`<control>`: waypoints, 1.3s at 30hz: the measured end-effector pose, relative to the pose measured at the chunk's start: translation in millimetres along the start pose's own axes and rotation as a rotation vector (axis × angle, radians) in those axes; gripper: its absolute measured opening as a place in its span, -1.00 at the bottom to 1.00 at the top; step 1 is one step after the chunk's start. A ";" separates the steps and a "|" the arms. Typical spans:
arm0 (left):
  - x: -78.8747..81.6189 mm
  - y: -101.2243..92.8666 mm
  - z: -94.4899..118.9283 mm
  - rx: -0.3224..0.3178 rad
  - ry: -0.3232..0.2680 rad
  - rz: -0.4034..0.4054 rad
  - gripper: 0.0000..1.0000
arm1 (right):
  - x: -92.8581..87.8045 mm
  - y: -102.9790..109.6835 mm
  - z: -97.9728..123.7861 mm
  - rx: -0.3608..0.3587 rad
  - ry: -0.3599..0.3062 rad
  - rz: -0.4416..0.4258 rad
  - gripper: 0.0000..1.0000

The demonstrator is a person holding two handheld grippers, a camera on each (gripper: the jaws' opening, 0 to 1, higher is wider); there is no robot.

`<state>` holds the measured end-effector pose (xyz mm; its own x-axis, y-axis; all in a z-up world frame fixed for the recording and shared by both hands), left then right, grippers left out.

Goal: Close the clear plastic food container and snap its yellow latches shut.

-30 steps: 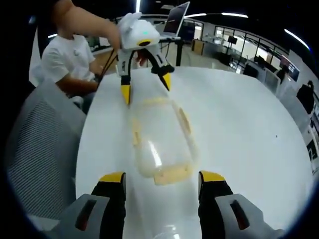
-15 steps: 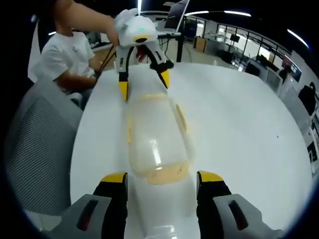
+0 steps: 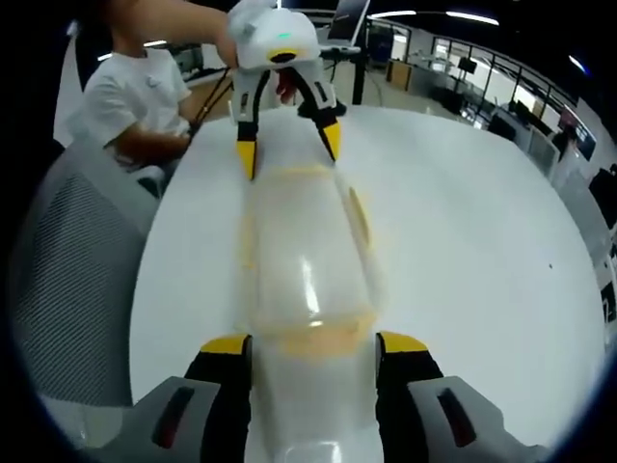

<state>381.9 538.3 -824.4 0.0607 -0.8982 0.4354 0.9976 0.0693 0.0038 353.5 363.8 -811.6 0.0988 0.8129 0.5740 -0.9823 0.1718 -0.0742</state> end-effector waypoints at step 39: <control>3.8 -3.2 -5.9 -0.078 -0.003 -0.069 -0.22 | -8.7 2.3 -15.7 0.057 0.073 0.046 -0.22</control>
<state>379.1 532.1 -828.0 -0.0085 -0.8982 0.4394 0.9990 -0.0271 -0.0360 352.9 365.9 -829.6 0.0627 0.8580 0.5098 -0.9934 0.1029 -0.0510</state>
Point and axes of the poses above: the point that each gripper's makers call its tool centre point, and the gripper's own axes: z roughly backward along the fingers, y roughly to its left, x roughly out of its top, the point moved 1 cm from there along z, roughly backward along the fingers, and after that the axes turned 6 degrees about z, right-handed, at the moved point
